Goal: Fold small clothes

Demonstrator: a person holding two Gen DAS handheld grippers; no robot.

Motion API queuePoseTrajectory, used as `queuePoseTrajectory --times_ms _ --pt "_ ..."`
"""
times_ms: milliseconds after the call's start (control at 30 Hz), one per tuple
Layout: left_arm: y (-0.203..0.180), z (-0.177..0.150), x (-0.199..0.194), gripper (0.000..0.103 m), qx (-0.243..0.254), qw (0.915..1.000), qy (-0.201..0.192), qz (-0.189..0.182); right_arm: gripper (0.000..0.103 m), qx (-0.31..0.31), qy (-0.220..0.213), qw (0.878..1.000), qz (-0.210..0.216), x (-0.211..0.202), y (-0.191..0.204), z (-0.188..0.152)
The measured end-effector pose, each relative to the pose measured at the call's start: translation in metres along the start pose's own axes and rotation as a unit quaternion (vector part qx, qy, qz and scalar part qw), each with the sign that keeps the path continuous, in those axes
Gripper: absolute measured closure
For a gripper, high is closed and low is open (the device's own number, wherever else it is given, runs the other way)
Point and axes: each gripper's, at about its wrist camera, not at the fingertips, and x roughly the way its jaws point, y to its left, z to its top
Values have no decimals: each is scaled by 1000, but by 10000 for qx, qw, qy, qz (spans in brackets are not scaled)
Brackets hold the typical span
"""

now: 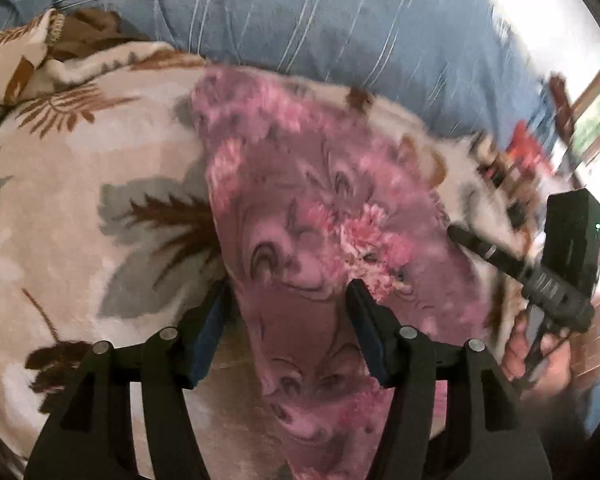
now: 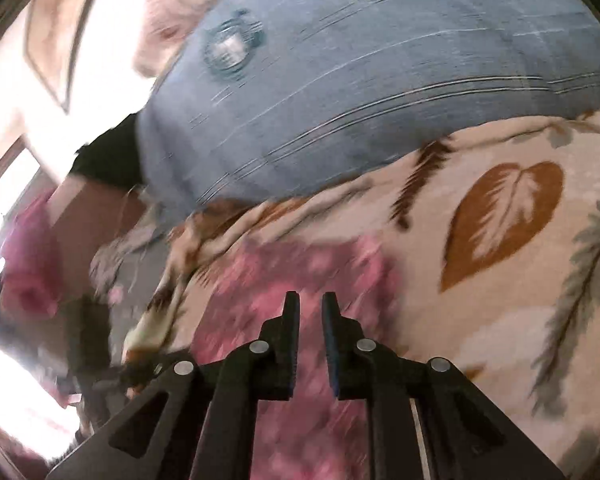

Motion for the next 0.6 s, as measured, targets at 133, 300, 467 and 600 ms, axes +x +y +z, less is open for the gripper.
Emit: queuePoseTrajectory --times_ms 133,300,467,600 --pt "5 6 -9 42 -294 9995 111 -81 92 -456 76 9964 -714 12 12 -17" --pt "-8 -12 -36 41 94 9996 -194 177 87 -456 -306 9981 -260 -25 28 -29" --pt "-5 -31 -9 30 13 9995 22 301 86 -326 -116 9982 -481 -6 14 -56" --pt "-11 -31 -19 31 137 9988 7 463 81 -151 -297 9986 -417 -27 26 -50"
